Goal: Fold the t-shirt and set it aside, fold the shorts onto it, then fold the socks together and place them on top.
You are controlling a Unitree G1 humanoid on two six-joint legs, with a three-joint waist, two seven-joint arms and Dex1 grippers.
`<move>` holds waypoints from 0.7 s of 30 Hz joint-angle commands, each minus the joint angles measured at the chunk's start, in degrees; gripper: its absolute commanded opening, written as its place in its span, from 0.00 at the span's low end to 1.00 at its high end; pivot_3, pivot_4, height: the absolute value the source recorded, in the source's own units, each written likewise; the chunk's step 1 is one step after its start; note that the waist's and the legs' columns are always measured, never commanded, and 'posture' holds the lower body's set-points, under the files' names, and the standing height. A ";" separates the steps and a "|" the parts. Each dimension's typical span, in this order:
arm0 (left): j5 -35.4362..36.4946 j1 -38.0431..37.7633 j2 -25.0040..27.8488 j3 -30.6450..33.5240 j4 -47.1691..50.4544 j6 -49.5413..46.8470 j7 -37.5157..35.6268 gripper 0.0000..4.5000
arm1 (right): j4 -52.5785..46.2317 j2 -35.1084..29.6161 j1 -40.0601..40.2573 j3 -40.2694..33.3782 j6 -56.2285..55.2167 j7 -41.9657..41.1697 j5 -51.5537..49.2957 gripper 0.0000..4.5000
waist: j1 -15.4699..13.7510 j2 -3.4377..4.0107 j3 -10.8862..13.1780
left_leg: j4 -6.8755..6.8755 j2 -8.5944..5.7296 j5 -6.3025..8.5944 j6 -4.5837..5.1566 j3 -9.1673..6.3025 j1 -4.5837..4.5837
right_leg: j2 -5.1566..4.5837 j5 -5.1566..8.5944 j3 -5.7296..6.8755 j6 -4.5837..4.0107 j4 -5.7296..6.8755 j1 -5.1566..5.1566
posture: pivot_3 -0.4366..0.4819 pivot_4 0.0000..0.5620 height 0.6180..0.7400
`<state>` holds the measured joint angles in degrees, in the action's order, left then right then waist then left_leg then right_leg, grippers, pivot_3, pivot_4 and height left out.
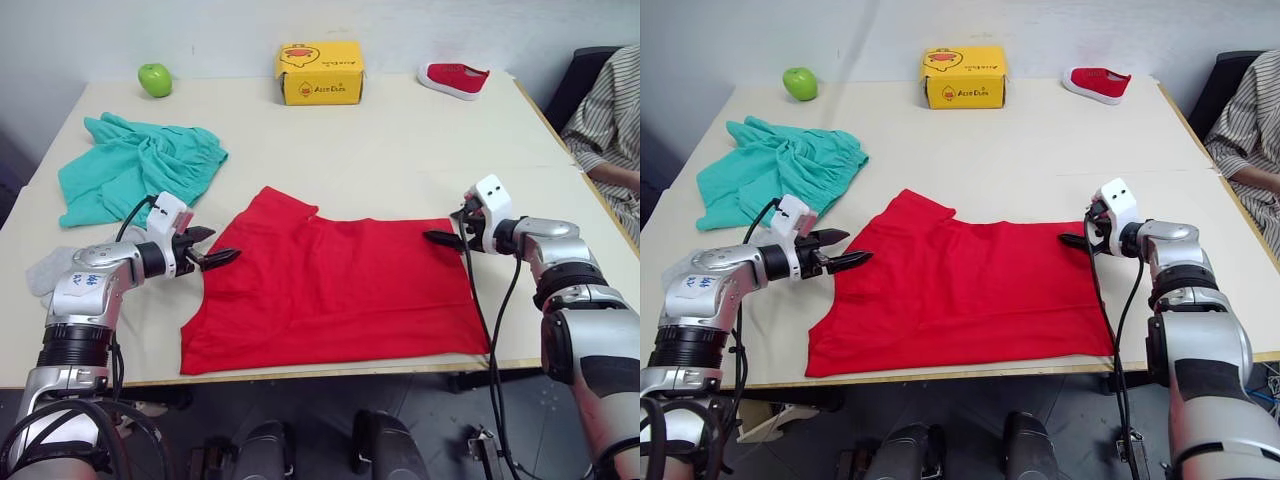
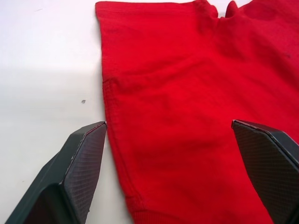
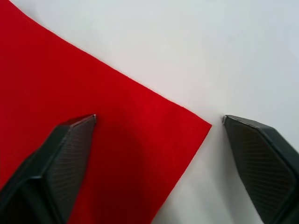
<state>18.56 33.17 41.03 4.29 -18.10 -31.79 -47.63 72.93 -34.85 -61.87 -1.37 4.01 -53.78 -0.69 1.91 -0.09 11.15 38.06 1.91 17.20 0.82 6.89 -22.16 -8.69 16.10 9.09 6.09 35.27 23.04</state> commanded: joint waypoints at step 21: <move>-12.98 29.12 -12.01 -4.83 -44.96 15.59 5.19 1.00 | -4.54 -1.06 3.71 -2.86 -1.76 -7.38 -1.43 0.00 | -0.15 -0.06 0.03 | 0.07 -0.10 -0.01 0.00 0.24 -0.04 | 0.00 0.00 0.06 0.00 0.10 0.02 | 0.48 0.27 1.00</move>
<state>7.77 61.01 29.14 0.23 -59.76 -18.60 -43.48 70.04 -35.15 -58.95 -3.23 2.61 -60.49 -1.11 1.76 -0.15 11.18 38.13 1.80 17.19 0.82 7.12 -22.20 -8.69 16.10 9.15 6.10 35.37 23.06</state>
